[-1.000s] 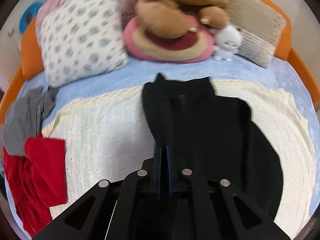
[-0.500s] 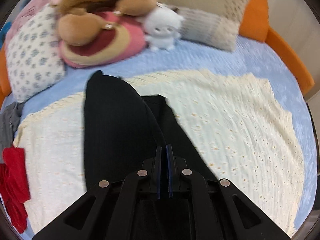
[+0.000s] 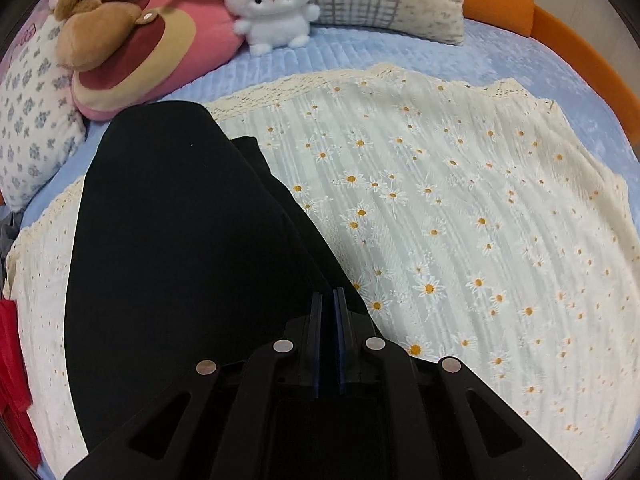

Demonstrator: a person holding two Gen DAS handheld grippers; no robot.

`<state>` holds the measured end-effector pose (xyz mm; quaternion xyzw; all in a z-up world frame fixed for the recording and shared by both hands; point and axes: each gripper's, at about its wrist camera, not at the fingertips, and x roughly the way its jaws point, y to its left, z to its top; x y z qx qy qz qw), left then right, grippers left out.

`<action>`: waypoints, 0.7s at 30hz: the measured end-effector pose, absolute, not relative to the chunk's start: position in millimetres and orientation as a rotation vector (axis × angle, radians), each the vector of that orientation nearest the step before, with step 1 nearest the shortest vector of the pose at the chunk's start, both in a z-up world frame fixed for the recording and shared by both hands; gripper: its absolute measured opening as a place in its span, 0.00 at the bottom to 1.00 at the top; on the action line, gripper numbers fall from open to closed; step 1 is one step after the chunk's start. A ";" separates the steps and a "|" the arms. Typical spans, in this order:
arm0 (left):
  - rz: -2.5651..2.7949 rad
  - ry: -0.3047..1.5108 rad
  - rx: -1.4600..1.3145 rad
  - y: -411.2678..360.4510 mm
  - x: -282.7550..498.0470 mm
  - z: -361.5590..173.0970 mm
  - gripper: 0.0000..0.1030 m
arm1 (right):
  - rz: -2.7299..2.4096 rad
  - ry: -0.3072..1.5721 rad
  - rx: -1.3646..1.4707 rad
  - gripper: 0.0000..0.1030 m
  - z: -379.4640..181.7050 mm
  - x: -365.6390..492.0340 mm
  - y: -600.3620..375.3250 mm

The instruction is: Fold large clothes

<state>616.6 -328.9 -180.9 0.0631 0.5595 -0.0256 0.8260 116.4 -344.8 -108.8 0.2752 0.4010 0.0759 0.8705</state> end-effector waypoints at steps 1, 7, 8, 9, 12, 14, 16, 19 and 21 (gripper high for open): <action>-0.056 1.183 0.135 -329.7 615.7 -181.2 0.11 | 0.141 0.850 0.548 0.05 -110.1 115.5 -343.2; -0.132 1.093 0.138 -332.5 602.7 -150.4 0.47 | 0.046 0.943 0.379 0.23 -115.3 121.1 -324.5; -0.161 1.068 0.121 -331.8 599.8 -136.2 0.49 | 0.050 0.971 0.352 0.39 -117.2 122.3 -321.9; -0.179 1.049 0.104 -330.7 596.1 -123.3 0.54 | 0.054 0.976 0.345 0.72 -115.8 122.1 -321.0; -0.208 0.942 0.069 -319.3 582.7 -65.9 0.65 | -0.009 0.902 0.306 0.90 -94.8 110.2 -327.6; -0.188 0.835 0.104 -306.2 571.9 -25.8 0.72 | -0.018 0.844 0.271 0.90 -70.9 105.6 -335.0; -0.171 0.781 0.133 -291.6 569.0 -3.9 0.75 | -0.005 0.773 0.263 0.90 -46.0 106.6 -344.0; -0.139 0.800 0.129 -262.5 573.4 0.9 0.75 | 0.055 0.697 0.219 0.90 -12.1 128.8 -351.1; -0.120 0.815 0.129 -243.5 577.7 -10.0 0.75 | 0.104 0.659 0.186 0.90 6.1 155.5 -351.8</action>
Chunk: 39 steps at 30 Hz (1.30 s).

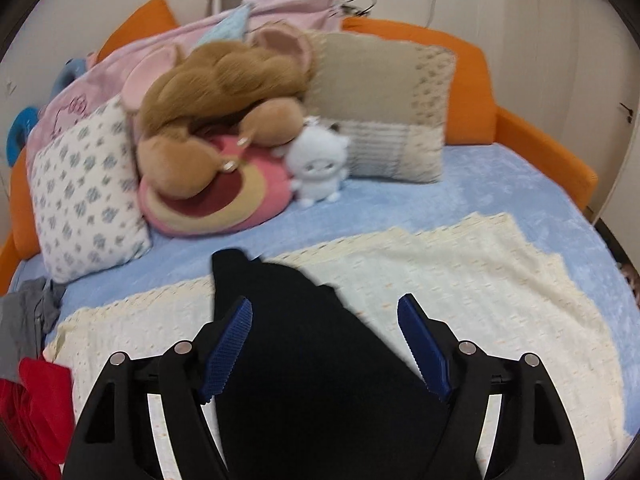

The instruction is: Fold large clothes

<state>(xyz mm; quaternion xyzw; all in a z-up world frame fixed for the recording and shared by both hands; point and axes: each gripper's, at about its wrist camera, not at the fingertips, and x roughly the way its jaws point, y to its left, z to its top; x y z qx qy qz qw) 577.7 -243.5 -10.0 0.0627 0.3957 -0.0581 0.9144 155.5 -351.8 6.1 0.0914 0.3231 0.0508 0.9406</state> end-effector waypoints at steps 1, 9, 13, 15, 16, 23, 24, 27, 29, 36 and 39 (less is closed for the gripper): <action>-0.110 0.820 0.133 -234.3 579.5 -17.5 0.75 | 0.135 0.643 0.169 0.89 13.8 170.5 -350.7; -0.129 0.982 0.113 -185.5 635.8 -112.4 0.62 | 0.396 0.701 0.296 0.21 15.9 342.9 -346.8; -0.132 1.025 0.091 -180.2 663.1 -147.5 0.59 | 0.393 0.760 0.282 0.12 -12.9 408.6 -330.8; -0.129 1.042 0.083 -179.0 670.8 -160.5 0.58 | 0.399 0.802 0.307 0.12 -35.1 432.2 -324.7; -0.128 1.048 0.083 -178.4 671.3 -167.3 0.58 | 0.396 0.833 0.319 0.12 -48.0 441.3 -322.3; -0.143 1.050 0.049 -168.8 673.3 -192.0 0.59 | 0.271 1.013 0.264 0.03 -122.4 461.2 -329.2; -0.143 1.051 0.048 -168.8 673.0 -191.3 0.59 | 0.256 1.041 0.275 0.03 -134.3 461.4 -333.3; -0.149 1.028 0.041 -170.0 663.3 -178.8 0.58 | 0.237 1.046 0.271 0.03 -144.3 453.6 -335.2; -0.205 1.002 0.032 -172.5 641.1 -159.0 0.58 | 0.236 1.035 0.261 0.07 -131.5 443.5 -333.3; -0.497 0.891 0.060 -173.0 481.4 -92.0 0.58 | 0.304 0.929 0.184 0.07 -64.7 339.9 -334.8; -0.601 0.894 0.038 -173.7 405.2 -89.3 0.59 | 0.333 0.905 0.149 0.07 -47.7 285.0 -327.6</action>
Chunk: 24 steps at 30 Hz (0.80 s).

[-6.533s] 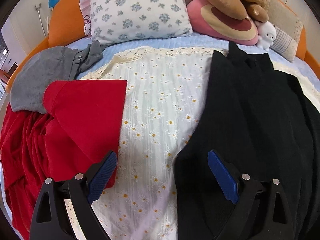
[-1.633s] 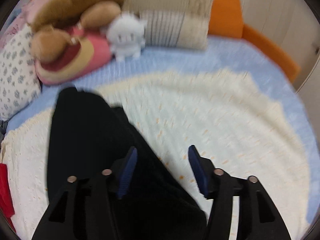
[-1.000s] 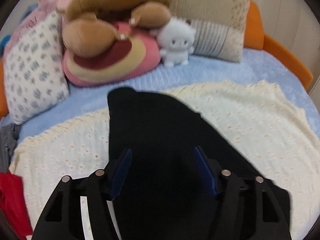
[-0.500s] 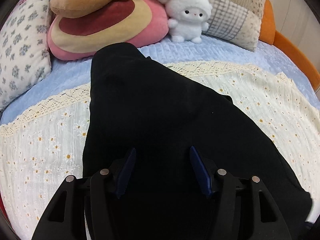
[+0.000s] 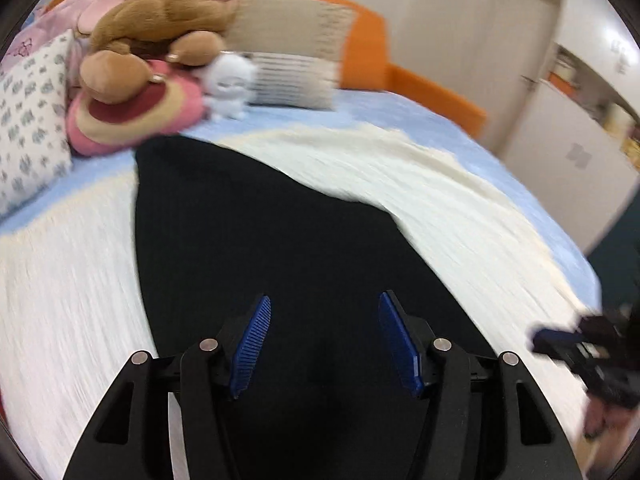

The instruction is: Fold large clothes

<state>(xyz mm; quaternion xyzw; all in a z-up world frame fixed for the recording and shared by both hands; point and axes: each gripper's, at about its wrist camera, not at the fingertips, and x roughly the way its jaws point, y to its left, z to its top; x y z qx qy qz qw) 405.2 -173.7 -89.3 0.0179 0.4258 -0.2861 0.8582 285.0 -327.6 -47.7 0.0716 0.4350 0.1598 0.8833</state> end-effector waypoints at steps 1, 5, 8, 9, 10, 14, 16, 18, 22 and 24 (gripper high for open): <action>-0.626 0.897 0.043 -175.6 379.2 -91.4 0.59 | 0.351 0.909 0.137 0.07 -46.4 265.5 -323.2; -0.690 0.999 -0.005 -177.1 287.5 -120.8 0.60 | 0.380 0.970 0.082 0.07 -62.2 216.4 -307.5; -0.645 1.015 0.025 -178.4 250.0 -145.3 0.60 | 0.375 1.030 0.085 0.07 -83.4 197.5 -306.9; -0.616 1.007 0.044 -178.3 242.1 -153.6 0.60 | 0.371 1.046 0.094 0.05 -89.3 194.7 -308.6; -0.601 0.999 0.047 -177.2 237.9 -158.5 0.60 | 0.359 1.064 0.099 0.04 -97.1 193.9 -310.8; -0.558 0.970 0.040 -176.5 232.5 -171.6 0.60 | 0.329 1.091 0.117 0.03 -119.9 188.6 -314.8; -0.538 0.949 0.065 -180.7 227.8 -172.8 0.60 | 0.315 1.086 0.065 0.03 -119.5 189.1 -307.2; -0.528 0.946 0.063 -181.3 227.2 -171.1 0.60 | 0.306 1.085 0.006 0.03 -121.6 191.4 -300.5; -0.558 0.966 -0.073 -160.1 210.5 -146.2 0.63 | 0.319 1.086 -0.004 0.08 -107.3 189.8 -299.5; -0.575 0.954 -0.090 -150.4 190.1 -136.4 0.65 | 0.355 1.076 0.038 0.08 -95.2 178.3 -308.2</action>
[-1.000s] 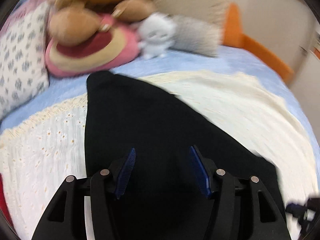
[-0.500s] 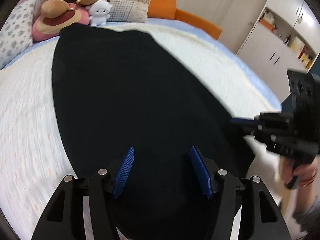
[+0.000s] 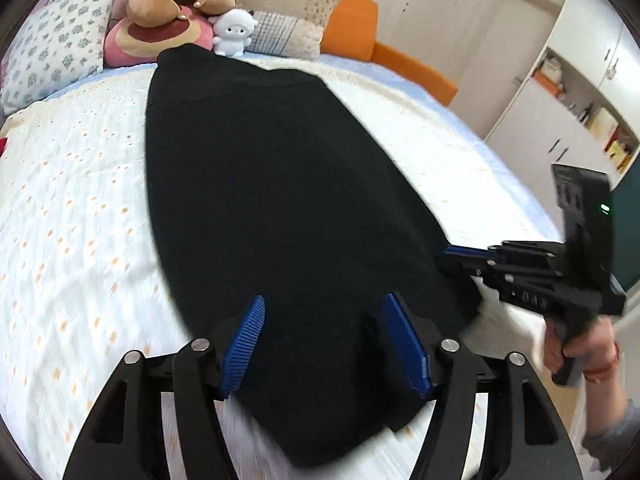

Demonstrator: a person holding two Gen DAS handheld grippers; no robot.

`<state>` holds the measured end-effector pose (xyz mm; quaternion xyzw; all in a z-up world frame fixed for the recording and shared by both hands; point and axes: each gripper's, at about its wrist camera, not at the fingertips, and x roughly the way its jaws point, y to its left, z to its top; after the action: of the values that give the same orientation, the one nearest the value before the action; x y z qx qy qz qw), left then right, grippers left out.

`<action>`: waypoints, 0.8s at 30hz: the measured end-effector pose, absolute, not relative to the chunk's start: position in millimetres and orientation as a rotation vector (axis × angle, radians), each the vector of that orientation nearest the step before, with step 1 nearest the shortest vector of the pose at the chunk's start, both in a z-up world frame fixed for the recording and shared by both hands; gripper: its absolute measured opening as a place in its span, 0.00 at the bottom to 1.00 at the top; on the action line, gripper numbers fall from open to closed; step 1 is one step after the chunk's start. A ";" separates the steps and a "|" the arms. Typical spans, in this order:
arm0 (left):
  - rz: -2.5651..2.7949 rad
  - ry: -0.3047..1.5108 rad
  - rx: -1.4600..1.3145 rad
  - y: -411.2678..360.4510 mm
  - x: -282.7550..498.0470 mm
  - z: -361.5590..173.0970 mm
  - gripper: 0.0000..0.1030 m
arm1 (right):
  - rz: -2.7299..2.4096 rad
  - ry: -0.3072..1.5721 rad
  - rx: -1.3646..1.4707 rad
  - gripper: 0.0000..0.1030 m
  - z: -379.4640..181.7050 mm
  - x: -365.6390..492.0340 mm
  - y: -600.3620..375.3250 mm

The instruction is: Fold large clothes

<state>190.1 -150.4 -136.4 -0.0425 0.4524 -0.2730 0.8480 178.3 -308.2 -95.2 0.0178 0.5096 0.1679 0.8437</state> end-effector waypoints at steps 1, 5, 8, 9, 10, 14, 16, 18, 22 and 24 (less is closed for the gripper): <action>-0.576 0.945 -0.087 -145.8 180.0 -132.9 0.66 | 0.368 1.076 0.048 0.08 -90.3 171.0 -312.1; -0.591 0.997 -0.112 -133.8 160.6 -141.8 0.67 | 0.392 1.104 0.074 0.08 -91.8 149.5 -322.1; -0.574 0.998 -0.087 -134.6 157.1 -151.5 0.67 | 0.385 1.151 0.085 0.06 -115.7 143.5 -324.9; -0.570 1.006 -0.087 -136.6 158.8 -155.1 0.67 | 0.383 1.146 0.103 0.05 -119.5 143.8 -326.3; -0.562 1.012 -0.073 -140.3 160.0 -158.7 0.67 | 0.381 1.141 0.131 0.05 -122.2 144.5 -328.3; -0.555 0.991 -0.012 -151.5 155.3 -154.5 0.72 | 0.370 1.139 0.105 0.06 -117.1 144.6 -323.9; -0.593 0.994 -0.049 -145.1 152.4 -144.4 0.75 | 0.378 1.141 0.091 0.09 -111.8 140.7 -324.2; -0.642 1.015 -0.139 -127.1 150.2 -135.4 0.80 | 0.396 1.131 0.122 0.36 -100.4 135.5 -331.7; -0.688 1.065 -0.298 -90.1 147.4 -132.9 0.85 | 0.401 1.104 0.192 0.57 -82.3 128.2 -356.0; -0.747 1.127 -0.426 -76.9 150.0 -142.4 0.85 | 0.444 1.131 0.313 0.57 -81.6 131.4 -372.4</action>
<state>150.0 -76.9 -142.4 -0.1956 0.5174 -0.3430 0.7592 131.4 -372.4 -81.6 0.1466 0.5289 0.2075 0.8097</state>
